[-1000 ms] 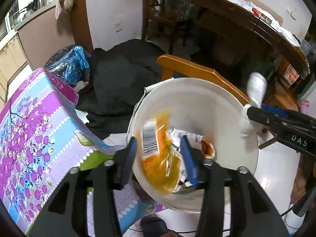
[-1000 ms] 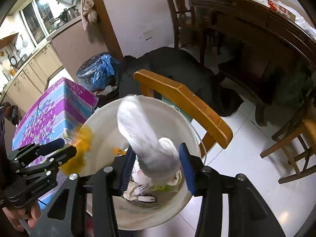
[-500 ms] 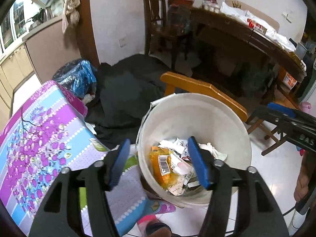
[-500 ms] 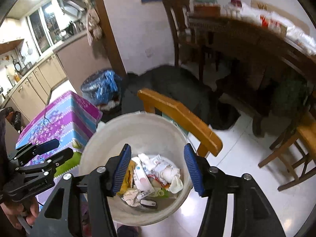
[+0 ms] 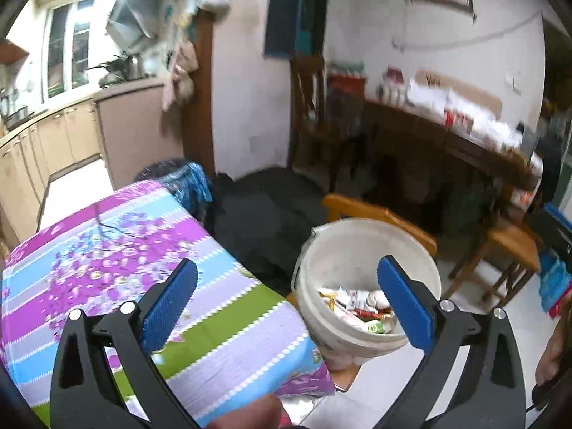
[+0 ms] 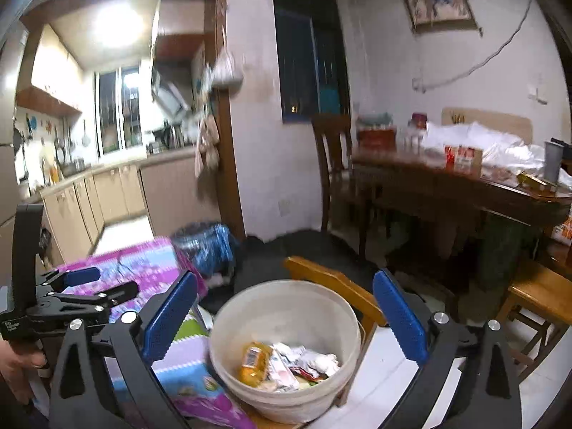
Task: Collect trash
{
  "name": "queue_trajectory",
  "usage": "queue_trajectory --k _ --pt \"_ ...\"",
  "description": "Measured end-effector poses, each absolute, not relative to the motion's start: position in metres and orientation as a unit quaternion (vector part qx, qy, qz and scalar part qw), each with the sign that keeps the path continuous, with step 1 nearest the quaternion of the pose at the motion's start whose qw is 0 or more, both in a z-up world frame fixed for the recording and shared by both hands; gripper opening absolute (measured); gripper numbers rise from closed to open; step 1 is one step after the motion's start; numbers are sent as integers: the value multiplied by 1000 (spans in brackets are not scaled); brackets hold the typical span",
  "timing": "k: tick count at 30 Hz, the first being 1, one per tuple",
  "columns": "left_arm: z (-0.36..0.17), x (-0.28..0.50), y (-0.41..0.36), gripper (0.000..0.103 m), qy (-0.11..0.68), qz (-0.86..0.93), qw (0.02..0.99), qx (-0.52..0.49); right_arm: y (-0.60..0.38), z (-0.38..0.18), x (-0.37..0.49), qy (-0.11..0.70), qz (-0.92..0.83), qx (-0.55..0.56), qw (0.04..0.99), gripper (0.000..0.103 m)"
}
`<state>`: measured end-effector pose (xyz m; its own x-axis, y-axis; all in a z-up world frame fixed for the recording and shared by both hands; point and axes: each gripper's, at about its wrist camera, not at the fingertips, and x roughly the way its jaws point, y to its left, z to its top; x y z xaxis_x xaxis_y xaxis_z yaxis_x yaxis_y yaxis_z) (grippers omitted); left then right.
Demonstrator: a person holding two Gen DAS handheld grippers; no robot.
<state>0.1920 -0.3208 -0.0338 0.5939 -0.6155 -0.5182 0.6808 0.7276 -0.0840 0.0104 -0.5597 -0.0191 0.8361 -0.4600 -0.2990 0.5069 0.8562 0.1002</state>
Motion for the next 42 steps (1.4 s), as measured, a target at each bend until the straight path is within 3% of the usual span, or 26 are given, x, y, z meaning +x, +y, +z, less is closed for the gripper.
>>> queue_trajectory --k 19,42 --pt "-11 80 -200 97 147 -348 925 33 -394 -52 -127 103 -280 89 950 98" --pt "-22 -4 -159 97 96 -338 936 30 -339 -61 -215 62 -287 57 954 98"
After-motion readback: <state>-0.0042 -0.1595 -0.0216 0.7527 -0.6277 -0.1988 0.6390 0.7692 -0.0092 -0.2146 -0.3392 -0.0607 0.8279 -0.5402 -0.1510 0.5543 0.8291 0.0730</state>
